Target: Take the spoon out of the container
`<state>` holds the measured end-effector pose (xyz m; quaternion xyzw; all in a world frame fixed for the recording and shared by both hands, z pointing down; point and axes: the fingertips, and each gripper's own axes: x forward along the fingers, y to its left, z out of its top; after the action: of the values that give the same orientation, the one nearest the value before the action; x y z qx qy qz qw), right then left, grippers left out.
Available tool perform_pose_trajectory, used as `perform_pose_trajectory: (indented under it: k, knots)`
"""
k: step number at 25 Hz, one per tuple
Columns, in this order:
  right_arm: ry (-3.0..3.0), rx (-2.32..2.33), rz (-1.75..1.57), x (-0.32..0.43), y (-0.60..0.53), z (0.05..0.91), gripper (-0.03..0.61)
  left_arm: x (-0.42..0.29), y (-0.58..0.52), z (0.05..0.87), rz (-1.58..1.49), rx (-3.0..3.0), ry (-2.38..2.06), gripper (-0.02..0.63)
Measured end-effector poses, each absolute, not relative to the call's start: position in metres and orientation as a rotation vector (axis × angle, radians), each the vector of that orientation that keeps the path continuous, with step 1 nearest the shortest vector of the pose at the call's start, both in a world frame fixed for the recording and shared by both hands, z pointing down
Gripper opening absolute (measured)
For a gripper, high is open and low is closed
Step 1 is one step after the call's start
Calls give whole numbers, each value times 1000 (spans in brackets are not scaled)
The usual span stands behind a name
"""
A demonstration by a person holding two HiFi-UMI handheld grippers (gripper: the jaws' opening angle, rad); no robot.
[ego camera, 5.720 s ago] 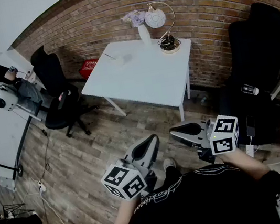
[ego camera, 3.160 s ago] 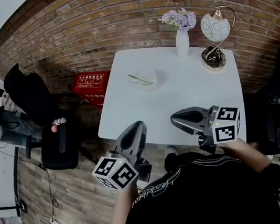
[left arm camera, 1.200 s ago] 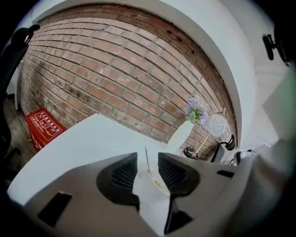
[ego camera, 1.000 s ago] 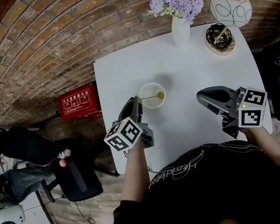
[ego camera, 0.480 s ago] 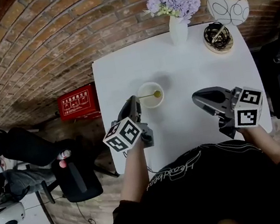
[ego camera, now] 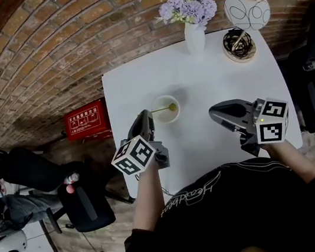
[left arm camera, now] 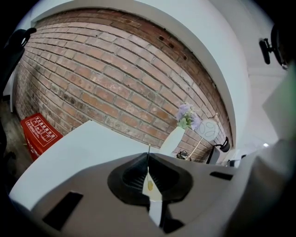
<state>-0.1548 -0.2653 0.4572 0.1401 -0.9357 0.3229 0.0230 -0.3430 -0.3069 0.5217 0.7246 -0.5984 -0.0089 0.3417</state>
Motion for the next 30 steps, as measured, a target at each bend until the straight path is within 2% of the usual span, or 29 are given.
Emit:
perform_pose_trajectory:
  k: [16, 30]
  knots:
    - [-2942, 504, 951, -164, -216, 412, -3, -348, -268, 442, -54, 2025, -1545, 6]
    - [-2985, 581, 856, -186, -125, 386, -3, -322, -152, 379, -60, 2227, -1326, 6]
